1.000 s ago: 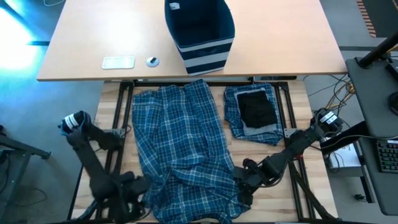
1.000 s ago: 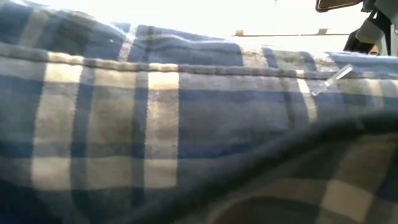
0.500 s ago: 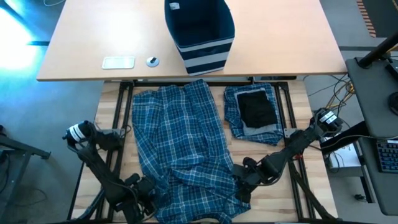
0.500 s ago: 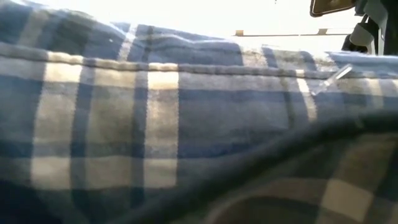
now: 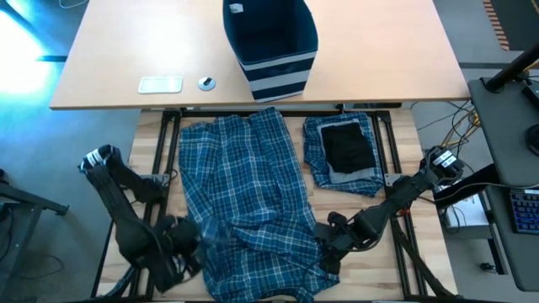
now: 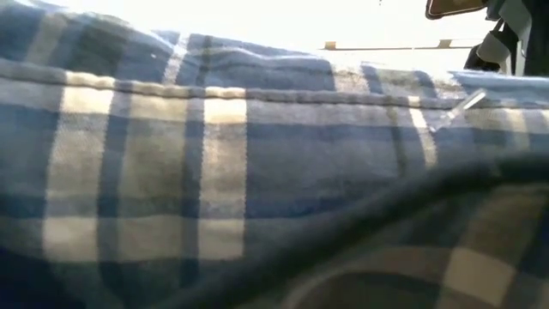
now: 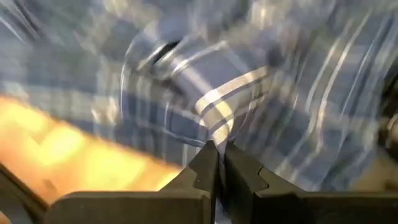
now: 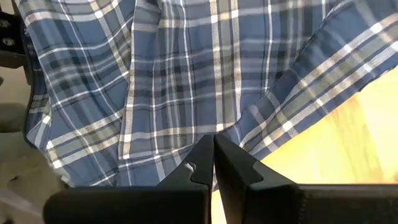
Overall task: Fold Laundry from Bin
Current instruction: Fold the blue patterned long sleeve
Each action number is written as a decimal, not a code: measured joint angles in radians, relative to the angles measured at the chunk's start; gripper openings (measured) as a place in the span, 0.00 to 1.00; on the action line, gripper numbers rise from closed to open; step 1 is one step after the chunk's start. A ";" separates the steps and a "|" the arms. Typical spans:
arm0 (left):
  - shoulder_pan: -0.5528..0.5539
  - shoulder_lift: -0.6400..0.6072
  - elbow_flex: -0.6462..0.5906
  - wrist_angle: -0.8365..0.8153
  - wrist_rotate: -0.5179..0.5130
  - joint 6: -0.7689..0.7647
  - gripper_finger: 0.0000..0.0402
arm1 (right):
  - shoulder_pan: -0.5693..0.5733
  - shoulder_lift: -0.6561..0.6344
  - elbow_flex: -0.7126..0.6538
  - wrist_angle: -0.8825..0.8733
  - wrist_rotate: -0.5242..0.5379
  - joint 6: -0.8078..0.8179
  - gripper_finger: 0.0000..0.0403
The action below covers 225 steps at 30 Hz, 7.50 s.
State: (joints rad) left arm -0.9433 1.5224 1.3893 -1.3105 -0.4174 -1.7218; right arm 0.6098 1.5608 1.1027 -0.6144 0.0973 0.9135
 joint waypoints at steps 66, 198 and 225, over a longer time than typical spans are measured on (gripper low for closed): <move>1.485 -0.251 -0.774 0.938 0.588 0.504 0.71 | -0.214 0.000 0.005 0.275 0.016 -0.051 0.02; 0.762 -0.949 -0.850 0.768 0.509 1.268 0.77 | -0.329 0.250 0.369 0.146 0.066 -0.205 0.13; -0.102 -0.241 -0.646 1.041 0.076 1.152 0.77 | -0.104 0.387 0.409 0.185 0.191 0.039 0.48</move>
State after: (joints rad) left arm -1.0448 1.2814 0.7428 -0.2691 -0.3416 -0.5695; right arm 0.5060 1.9474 1.5120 -0.4290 0.2886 0.9529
